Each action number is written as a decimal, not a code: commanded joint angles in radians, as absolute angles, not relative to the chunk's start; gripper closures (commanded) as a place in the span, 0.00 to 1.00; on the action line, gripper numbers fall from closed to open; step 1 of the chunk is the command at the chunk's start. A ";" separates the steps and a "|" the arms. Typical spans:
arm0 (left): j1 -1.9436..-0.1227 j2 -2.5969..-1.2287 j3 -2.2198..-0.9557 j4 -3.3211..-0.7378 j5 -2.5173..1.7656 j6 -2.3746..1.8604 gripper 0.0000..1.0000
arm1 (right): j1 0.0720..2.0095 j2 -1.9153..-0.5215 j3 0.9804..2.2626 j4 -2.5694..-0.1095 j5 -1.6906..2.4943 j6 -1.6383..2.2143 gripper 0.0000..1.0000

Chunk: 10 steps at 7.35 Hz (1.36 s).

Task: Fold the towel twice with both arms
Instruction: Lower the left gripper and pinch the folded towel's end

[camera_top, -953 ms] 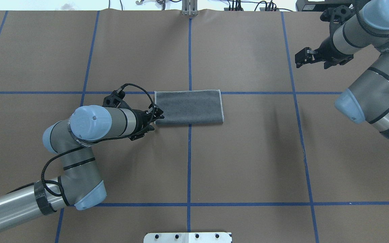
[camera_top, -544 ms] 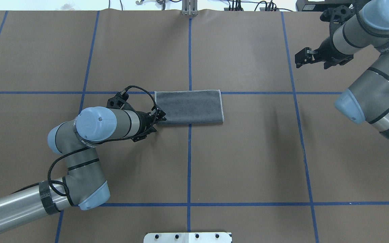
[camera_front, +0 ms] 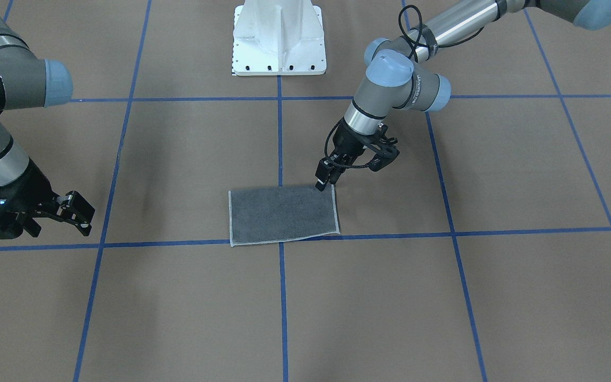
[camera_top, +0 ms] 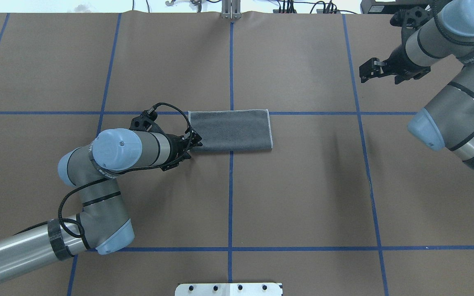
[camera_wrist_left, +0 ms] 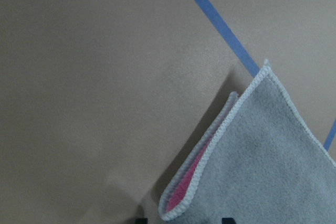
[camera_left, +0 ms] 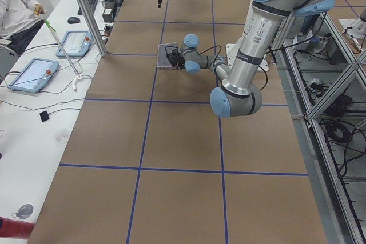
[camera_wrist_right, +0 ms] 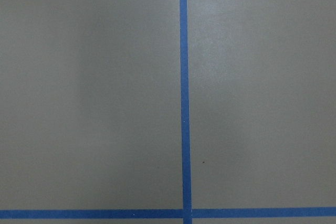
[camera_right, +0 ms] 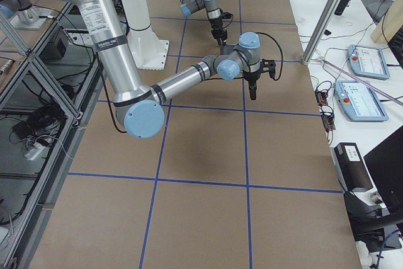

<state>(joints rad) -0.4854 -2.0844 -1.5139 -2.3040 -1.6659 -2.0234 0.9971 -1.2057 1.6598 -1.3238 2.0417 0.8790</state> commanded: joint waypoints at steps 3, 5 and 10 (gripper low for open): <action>-0.492 -2.083 -1.513 -2.303 -1.666 -2.003 0.44 | 0.997 -1.204 1.660 -1.324 2.042 0.879 0.00; -0.497 -2.082 -1.513 -2.301 -1.666 -2.003 0.45 | 0.997 -1.204 1.660 -1.324 2.042 0.879 0.00; -0.495 -2.082 -1.509 -2.299 -1.666 -2.002 0.68 | 0.997 -1.204 1.660 -1.324 2.042 0.879 0.00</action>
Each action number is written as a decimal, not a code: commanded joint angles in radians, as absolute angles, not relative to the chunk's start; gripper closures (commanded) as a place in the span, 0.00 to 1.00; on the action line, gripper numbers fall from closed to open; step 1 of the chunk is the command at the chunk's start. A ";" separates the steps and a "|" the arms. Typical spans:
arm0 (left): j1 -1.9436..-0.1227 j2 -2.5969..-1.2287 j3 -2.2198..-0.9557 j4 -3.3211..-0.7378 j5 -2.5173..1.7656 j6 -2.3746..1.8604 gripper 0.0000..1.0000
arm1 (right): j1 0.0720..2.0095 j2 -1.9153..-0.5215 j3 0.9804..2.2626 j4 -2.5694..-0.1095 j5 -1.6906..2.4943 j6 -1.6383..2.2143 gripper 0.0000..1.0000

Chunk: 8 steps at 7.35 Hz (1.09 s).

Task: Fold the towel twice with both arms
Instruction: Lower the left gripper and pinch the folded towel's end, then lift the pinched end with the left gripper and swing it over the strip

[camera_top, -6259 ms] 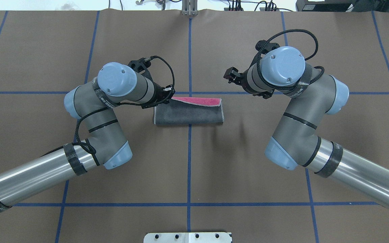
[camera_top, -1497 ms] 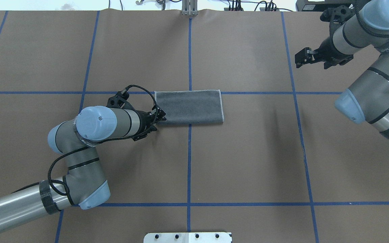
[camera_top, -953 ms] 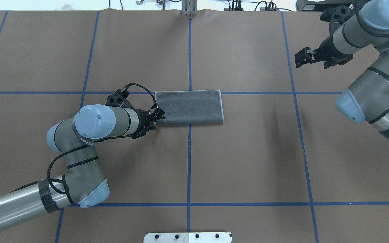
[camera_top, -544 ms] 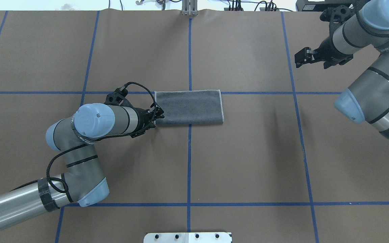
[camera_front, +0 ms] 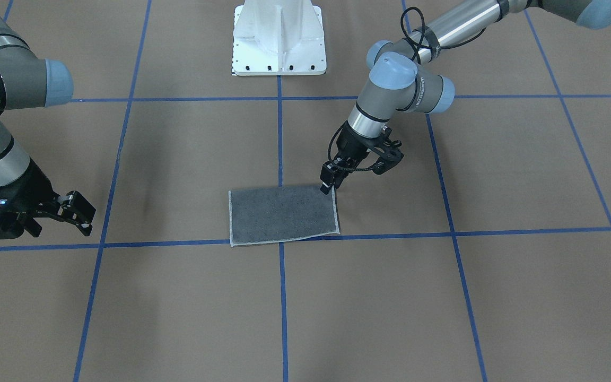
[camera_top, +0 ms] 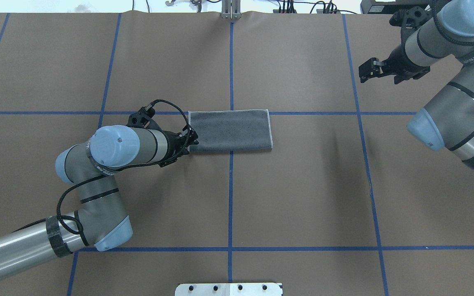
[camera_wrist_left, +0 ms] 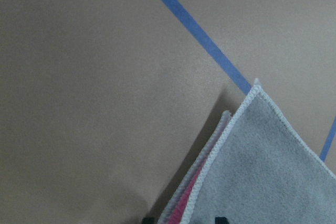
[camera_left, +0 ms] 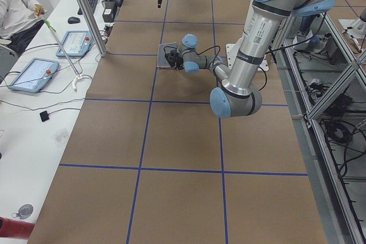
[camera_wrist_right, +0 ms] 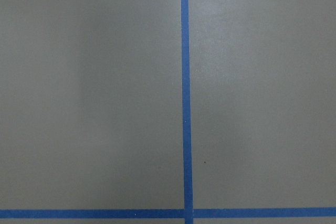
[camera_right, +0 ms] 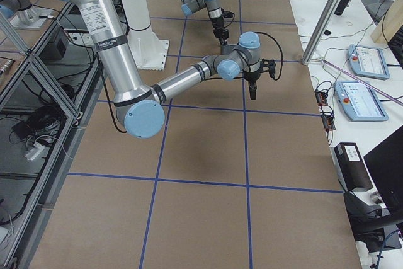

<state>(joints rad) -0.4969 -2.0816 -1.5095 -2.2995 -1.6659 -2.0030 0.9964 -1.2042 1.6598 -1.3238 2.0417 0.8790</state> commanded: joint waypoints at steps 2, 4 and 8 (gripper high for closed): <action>-0.495 -2.082 -1.509 -2.301 -1.667 -2.002 0.78 | 0.997 -1.206 1.660 -1.324 2.043 0.879 0.00; -0.497 -2.082 -1.511 -2.301 -1.669 -2.002 0.88 | 0.996 -1.204 1.660 -1.324 2.042 0.879 0.00; -0.495 -2.112 -1.516 -2.301 -1.663 -2.002 1.00 | 0.997 -1.206 1.660 -1.324 2.042 0.879 0.00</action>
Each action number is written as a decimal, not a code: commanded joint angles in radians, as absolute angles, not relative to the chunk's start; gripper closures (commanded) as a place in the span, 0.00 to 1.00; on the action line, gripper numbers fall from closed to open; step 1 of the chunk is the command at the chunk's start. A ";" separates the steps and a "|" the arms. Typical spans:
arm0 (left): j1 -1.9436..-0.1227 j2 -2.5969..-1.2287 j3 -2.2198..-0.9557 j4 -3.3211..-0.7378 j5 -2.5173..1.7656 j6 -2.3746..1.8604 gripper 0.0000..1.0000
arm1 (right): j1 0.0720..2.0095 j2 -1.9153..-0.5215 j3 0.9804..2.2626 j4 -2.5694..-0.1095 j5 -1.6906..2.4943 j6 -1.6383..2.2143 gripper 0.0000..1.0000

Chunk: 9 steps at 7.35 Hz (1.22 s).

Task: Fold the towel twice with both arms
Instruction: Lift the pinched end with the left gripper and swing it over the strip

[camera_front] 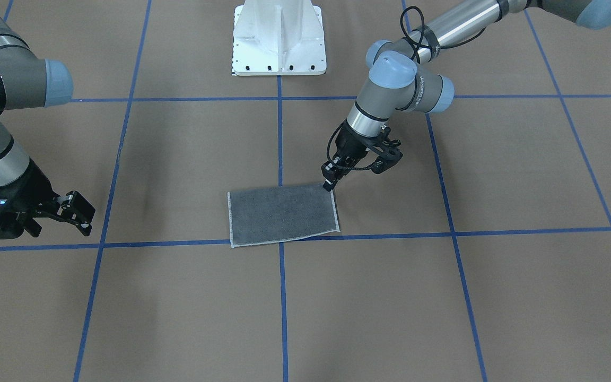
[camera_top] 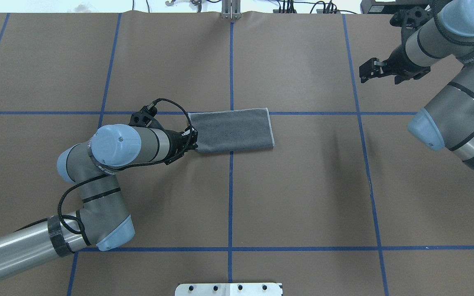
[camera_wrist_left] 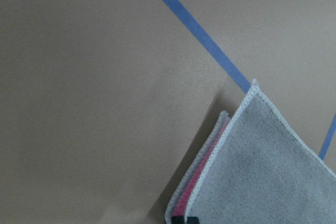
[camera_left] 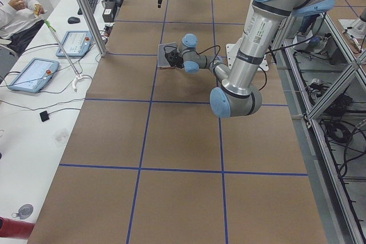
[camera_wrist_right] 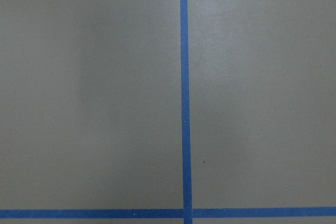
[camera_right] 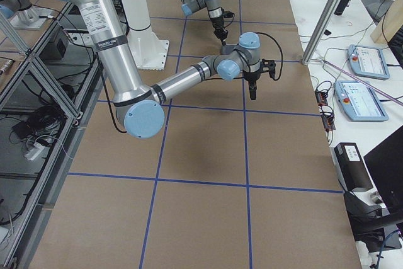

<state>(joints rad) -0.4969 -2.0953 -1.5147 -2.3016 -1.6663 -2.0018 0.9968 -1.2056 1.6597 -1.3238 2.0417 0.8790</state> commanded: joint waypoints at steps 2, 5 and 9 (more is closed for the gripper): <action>-0.495 -2.147 -1.514 -2.295 -1.661 -1.948 1.00 | 0.997 -1.206 1.660 -1.324 2.042 0.879 0.00; -0.494 -2.193 -1.503 -2.293 -1.638 -1.945 1.00 | 0.997 -1.206 1.660 -1.324 2.042 0.879 0.00; -0.492 -2.301 -1.465 -2.198 -1.632 -1.858 1.00 | 1.022 -1.206 1.655 -1.324 2.042 0.877 0.00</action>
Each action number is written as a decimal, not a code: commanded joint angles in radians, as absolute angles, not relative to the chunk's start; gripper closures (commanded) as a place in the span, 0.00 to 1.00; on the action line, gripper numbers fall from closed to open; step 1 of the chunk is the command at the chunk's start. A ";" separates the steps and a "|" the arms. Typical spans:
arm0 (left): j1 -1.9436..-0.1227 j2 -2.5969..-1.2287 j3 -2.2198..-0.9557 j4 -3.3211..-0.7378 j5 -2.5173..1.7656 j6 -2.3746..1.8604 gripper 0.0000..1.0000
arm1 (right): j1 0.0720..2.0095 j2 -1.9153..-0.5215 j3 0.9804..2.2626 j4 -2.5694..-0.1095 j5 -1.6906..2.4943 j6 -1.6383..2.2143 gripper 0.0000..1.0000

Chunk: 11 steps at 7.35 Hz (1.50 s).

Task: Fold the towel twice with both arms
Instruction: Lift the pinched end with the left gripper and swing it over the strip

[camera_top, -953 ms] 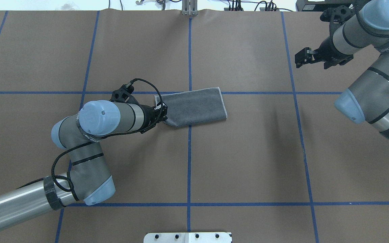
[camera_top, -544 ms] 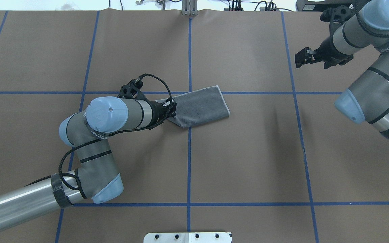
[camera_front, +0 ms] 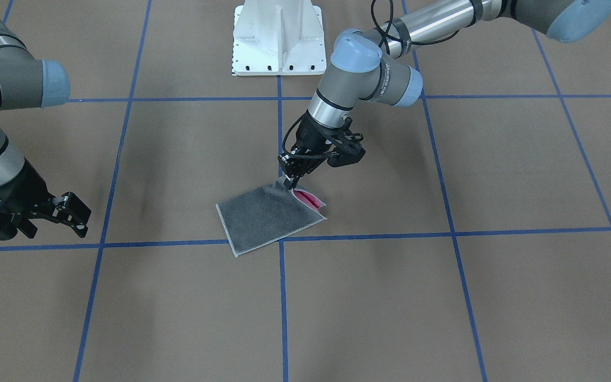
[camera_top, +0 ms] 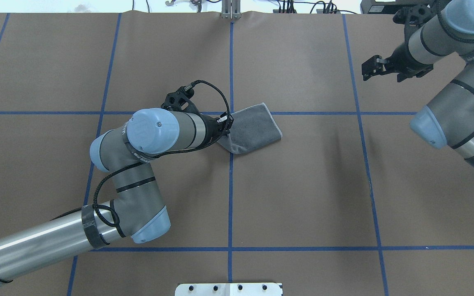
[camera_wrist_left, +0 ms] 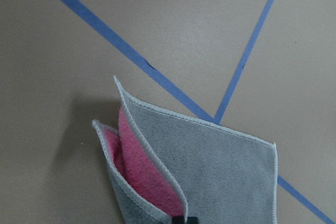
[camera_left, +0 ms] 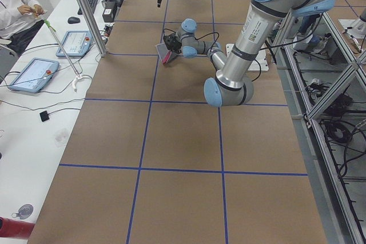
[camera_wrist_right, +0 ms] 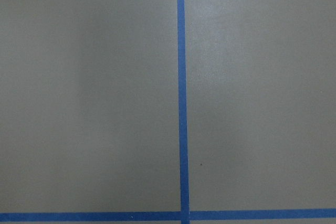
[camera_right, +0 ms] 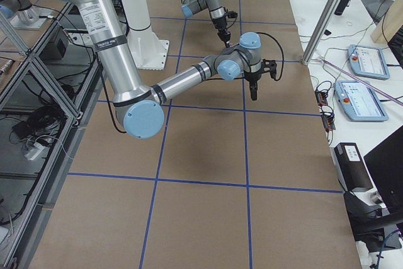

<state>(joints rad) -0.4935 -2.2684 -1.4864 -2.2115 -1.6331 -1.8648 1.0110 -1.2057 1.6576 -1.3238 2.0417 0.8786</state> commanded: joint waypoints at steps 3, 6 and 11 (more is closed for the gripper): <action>-0.492 -2.448 -1.312 -2.191 -1.609 -1.793 1.00 | 1.040 -1.206 1.648 -1.324 2.042 0.877 0.00; -0.492 -2.509 -1.241 -2.191 -1.605 -1.755 1.00 | 1.054 -1.206 1.643 -1.324 2.042 0.876 0.00; -0.489 -2.577 -1.158 -2.192 -1.592 -1.707 1.00 | 1.055 -1.204 1.643 -1.324 2.042 0.877 0.00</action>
<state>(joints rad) -0.4904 -2.5716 -1.1697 -2.1909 -1.5993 -1.7189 1.0555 -1.2045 1.6422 -1.3238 2.0417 0.8762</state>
